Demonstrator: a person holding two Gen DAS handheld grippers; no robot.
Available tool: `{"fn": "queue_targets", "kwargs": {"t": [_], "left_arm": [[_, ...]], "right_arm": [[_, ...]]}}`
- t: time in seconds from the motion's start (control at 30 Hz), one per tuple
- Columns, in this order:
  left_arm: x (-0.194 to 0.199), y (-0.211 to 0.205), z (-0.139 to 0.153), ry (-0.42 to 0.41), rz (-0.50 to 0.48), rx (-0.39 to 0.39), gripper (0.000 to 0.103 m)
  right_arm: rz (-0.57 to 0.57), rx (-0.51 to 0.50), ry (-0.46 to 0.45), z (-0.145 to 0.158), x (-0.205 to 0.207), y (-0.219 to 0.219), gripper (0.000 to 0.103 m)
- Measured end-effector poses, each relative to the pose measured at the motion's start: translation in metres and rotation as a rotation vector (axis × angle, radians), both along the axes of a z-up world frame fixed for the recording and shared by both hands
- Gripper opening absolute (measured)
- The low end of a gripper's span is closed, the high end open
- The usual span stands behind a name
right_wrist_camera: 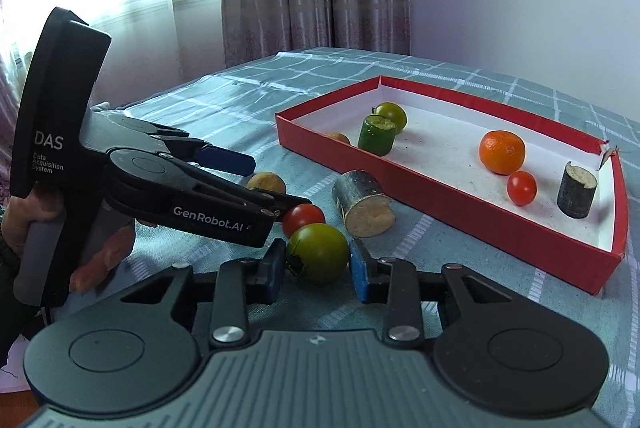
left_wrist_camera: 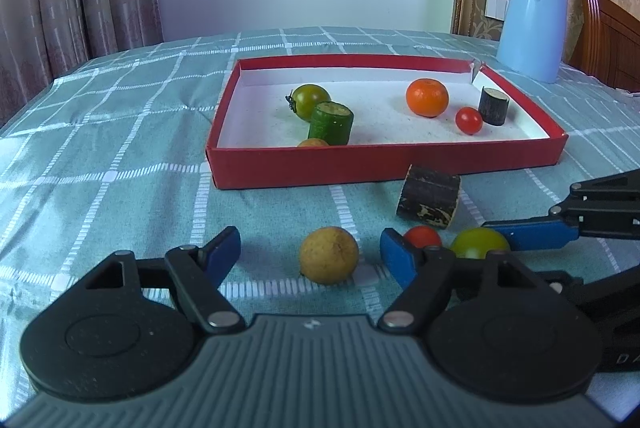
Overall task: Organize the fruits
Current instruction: 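Close the left gripper on the brown round fruit while the right closes on the green tomato, then carry the brown fruit and green tomato into the tray and open both grippers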
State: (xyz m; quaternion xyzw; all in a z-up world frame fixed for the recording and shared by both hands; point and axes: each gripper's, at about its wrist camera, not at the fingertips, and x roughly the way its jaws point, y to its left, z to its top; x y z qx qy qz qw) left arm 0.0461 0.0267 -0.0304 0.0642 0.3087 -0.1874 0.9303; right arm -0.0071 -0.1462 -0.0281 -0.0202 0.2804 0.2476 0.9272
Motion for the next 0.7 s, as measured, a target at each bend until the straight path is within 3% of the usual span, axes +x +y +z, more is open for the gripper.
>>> {"fn": "queue_targets", "kwargs": {"t": [0.13,0.2,0.27,0.47,0.7], "left_arm": [[-0.002,0.002,0.001,-0.011,0.025,0.002,0.057],[-0.006,0.001,0.002,-0.021,0.021,0.005,0.035],[-0.012,-0.004,0.002,-0.035,0.018,0.023,0.026],[-0.024,-0.022,0.0,-0.097,0.041,0.128,0.026],[-0.026,-0.025,0.001,-0.097,0.049,0.127,0.026]], "right_arm": [[-0.044,0.026,-0.007,0.002,0.0,-0.007,0.033],[-0.069,0.029,-0.008,0.002,0.001,-0.01,0.033],[-0.09,0.034,-0.006,0.002,0.002,-0.013,0.033],[-0.152,0.057,-0.035,0.005,0.002,-0.022,0.033],[-0.22,0.085,-0.084,0.011,0.001,-0.031,0.033]]}}
